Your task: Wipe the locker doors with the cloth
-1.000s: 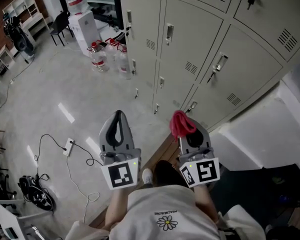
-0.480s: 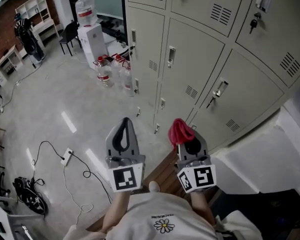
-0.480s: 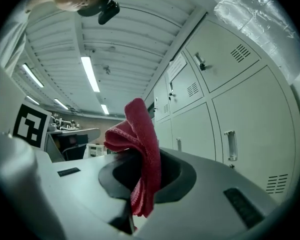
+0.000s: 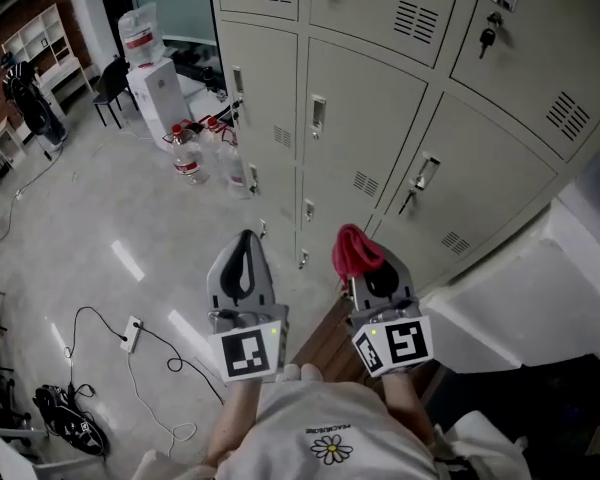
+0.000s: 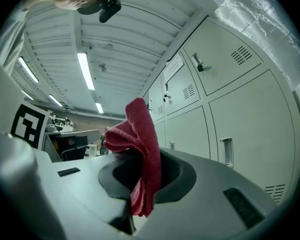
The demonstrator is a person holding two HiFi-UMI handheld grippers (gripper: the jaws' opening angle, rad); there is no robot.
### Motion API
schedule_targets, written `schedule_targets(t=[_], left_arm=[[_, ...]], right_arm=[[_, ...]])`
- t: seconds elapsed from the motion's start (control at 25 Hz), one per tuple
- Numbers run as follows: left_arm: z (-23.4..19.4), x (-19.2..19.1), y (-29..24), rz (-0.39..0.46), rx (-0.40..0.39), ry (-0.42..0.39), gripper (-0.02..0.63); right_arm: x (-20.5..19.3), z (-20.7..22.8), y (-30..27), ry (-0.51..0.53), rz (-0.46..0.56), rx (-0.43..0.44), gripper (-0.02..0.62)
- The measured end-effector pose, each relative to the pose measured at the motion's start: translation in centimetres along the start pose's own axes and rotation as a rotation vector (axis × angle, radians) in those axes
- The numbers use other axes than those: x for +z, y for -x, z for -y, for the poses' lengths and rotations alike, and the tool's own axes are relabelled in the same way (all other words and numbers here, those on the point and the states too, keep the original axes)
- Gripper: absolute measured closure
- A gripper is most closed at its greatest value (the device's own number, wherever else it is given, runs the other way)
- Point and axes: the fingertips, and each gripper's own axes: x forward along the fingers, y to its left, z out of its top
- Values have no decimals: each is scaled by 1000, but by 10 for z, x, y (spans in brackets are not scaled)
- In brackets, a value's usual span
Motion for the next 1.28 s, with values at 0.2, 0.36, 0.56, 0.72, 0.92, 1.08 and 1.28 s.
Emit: schedule_targets(t=[0.2,0.36,0.56,0.72,0.92,1.08,1.28], left_arm=[[-1,-2,-8,0,-39,15,589],[17,-3,-25,-8,-120,23,589],[65,8,-52,15,-289,69,589],[106,21,-72,50,-408,72,590],[152,29,-79,67,-544,89,589],[175,35,-83,82,-607,104,590],[183,40,-91,90,-632,113,589]], right_arm=[[11,6,1,24,13,-45,569],[21,31,15,47,22,-155,569],[32,67,43,76,21,-327,569],[40,96,73,96,15,-456,569],[47,120,112,104,10,-610,569],[54,132,128,119,17,-670,569],[58,142,131,139,21,-692,569]])
